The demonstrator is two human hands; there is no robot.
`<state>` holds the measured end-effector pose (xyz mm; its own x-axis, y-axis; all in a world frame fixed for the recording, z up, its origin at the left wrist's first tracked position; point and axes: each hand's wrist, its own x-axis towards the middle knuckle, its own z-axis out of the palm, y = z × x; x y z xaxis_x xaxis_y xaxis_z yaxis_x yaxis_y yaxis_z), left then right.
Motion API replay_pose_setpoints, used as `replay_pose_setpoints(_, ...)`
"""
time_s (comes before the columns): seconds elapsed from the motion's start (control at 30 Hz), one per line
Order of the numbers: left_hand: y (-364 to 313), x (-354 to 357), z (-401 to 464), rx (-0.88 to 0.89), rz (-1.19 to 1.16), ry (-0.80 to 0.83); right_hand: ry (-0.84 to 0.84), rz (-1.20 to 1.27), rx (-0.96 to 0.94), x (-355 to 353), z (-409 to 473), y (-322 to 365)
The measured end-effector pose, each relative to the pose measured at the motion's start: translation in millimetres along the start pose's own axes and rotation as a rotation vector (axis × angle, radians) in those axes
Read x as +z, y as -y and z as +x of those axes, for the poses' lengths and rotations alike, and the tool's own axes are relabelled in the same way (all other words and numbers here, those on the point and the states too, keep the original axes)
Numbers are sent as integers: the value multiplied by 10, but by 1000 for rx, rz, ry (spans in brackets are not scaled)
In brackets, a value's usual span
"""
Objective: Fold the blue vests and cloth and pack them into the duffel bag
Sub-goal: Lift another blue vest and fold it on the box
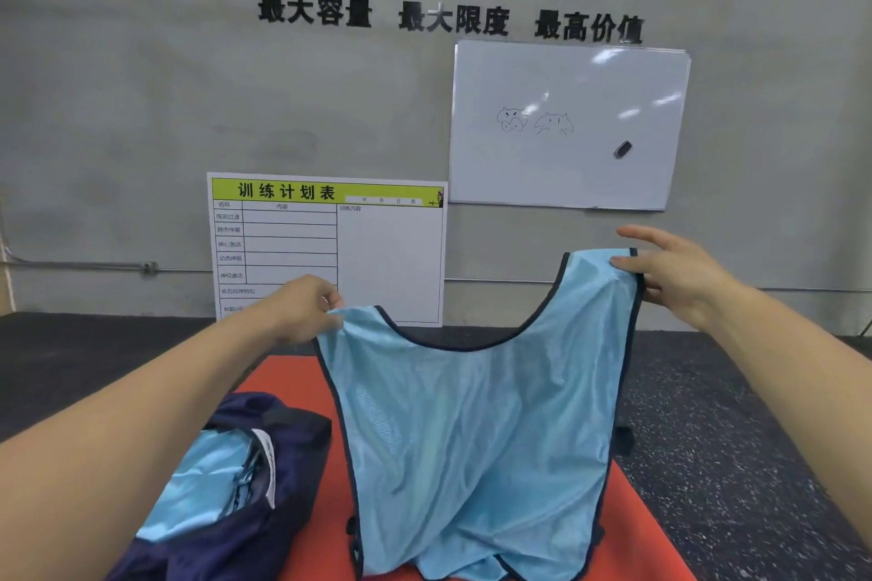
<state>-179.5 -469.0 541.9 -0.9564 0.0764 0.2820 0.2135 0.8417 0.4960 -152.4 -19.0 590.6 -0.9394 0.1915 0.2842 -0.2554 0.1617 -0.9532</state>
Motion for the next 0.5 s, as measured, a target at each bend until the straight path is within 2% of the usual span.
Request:
replay_pose_setpoints(0.1, -22, -70, -41, -33, -162, 31, 18, 10, 1, 9, -26, 7)
replay_pose_setpoints(0.4, -53, -130, -115, 4, -187, 128, 62, -92, -9, 47, -86, 31)
replay_pose_setpoints(0.5, -18, -159, -109, -7, -208, 74, 57, -128, 2, 32, -100, 33)
